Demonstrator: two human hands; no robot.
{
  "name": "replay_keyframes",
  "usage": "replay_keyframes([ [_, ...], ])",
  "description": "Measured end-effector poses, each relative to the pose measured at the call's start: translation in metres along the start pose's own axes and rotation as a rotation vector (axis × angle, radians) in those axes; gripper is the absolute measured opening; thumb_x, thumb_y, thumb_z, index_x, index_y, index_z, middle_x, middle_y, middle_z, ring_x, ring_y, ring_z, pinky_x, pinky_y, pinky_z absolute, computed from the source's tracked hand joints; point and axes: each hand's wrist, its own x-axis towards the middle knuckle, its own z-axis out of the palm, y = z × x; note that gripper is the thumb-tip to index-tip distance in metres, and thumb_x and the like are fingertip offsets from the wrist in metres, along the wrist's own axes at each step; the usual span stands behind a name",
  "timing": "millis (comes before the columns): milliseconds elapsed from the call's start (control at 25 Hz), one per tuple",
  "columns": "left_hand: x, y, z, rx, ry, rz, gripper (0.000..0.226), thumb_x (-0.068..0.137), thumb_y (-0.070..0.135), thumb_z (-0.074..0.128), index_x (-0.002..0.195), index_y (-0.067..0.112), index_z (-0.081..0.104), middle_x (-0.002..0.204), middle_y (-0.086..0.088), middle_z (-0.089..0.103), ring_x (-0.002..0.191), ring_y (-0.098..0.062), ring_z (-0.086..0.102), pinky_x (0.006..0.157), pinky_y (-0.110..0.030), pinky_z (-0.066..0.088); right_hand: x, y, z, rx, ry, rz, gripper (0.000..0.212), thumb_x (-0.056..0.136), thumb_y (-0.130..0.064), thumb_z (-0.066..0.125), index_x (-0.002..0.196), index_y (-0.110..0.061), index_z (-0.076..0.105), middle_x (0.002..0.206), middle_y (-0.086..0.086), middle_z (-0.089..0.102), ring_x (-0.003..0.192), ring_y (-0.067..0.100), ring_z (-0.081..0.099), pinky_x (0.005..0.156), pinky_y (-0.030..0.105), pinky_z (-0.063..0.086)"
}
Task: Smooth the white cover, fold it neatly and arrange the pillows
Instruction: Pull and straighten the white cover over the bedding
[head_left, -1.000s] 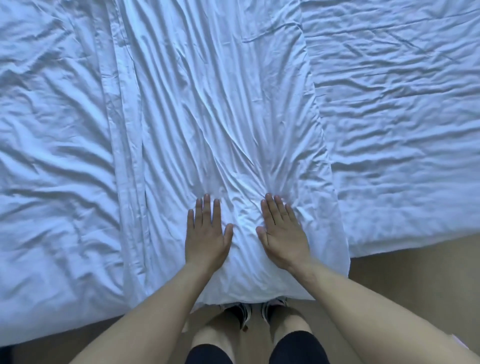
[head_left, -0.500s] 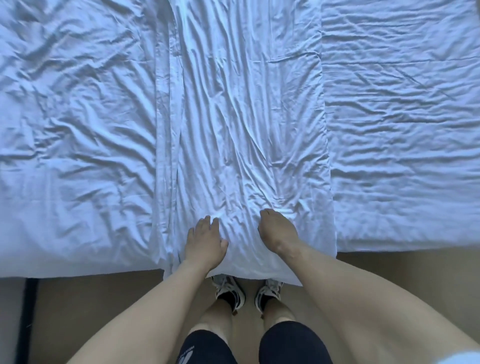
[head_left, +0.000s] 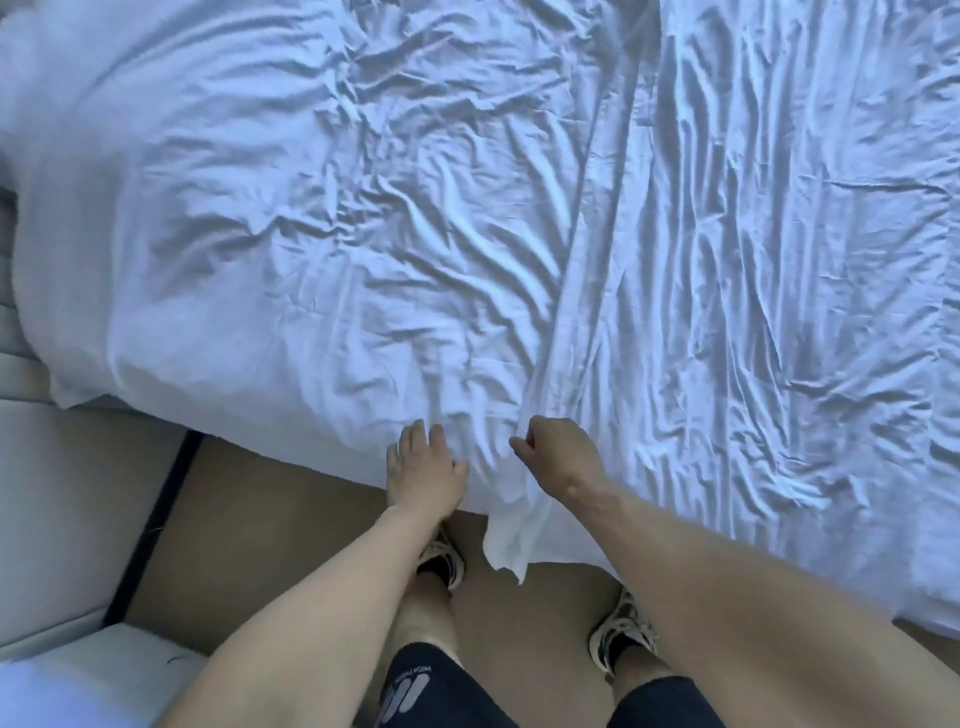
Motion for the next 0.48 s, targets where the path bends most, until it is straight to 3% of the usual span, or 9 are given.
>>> replay_keyframes([
  [120, 0.039, -0.118, -0.02, -0.152, 0.046, -0.154, 0.059, 0.095, 0.033, 0.047, 0.147, 0.007, 0.037, 0.157, -0.016, 0.032, 0.147, -0.032, 0.026, 0.119, -0.045, 0.024, 0.039, -0.105, 0.041, 0.017, -0.032, 0.023, 0.039, 0.104, -0.026, 0.04, 0.068, -0.016, 0.031, 0.073, 0.008, 0.052, 0.067, 0.029, 0.049, 0.055, 0.034, 0.038],
  [280, 0.079, -0.271, -0.059, -0.346, 0.133, -0.447, 0.056, 0.096, 0.034, 0.051, 0.142, 0.005, 0.041, 0.146, -0.017, 0.041, 0.136, -0.035, 0.038, 0.111, -0.048, 0.037, 0.084, -0.238, 0.085, -0.037, -0.115, -0.077, 0.039, 0.106, -0.017, 0.029, 0.067, -0.015, 0.026, 0.063, 0.005, 0.035, 0.063, 0.025, 0.037, 0.053, 0.037, 0.035],
  [360, 0.105, -0.345, -0.077, -0.461, 0.189, -0.592, 0.06, 0.096, 0.034, 0.054, 0.145, 0.004, 0.037, 0.149, -0.018, 0.038, 0.135, -0.036, 0.039, 0.107, -0.05, 0.042, 0.11, -0.297, 0.108, -0.025, -0.16, -0.115, 0.039, 0.106, -0.022, 0.027, 0.068, -0.013, 0.028, 0.06, 0.004, 0.03, 0.059, 0.022, 0.03, 0.051, 0.033, 0.028],
  [480, 0.146, -0.431, -0.099, -0.618, 0.316, -0.653, 0.064, 0.094, 0.029, 0.06, 0.147, 0.005, 0.034, 0.15, -0.016, 0.037, 0.134, -0.037, 0.041, 0.103, -0.048, 0.046, 0.146, -0.359, 0.141, 0.031, -0.174, -0.072, 0.055, 0.105, -0.045, 0.03, 0.061, -0.013, 0.029, 0.058, 0.004, 0.034, 0.052, 0.023, 0.033, 0.05, 0.03, 0.028],
])
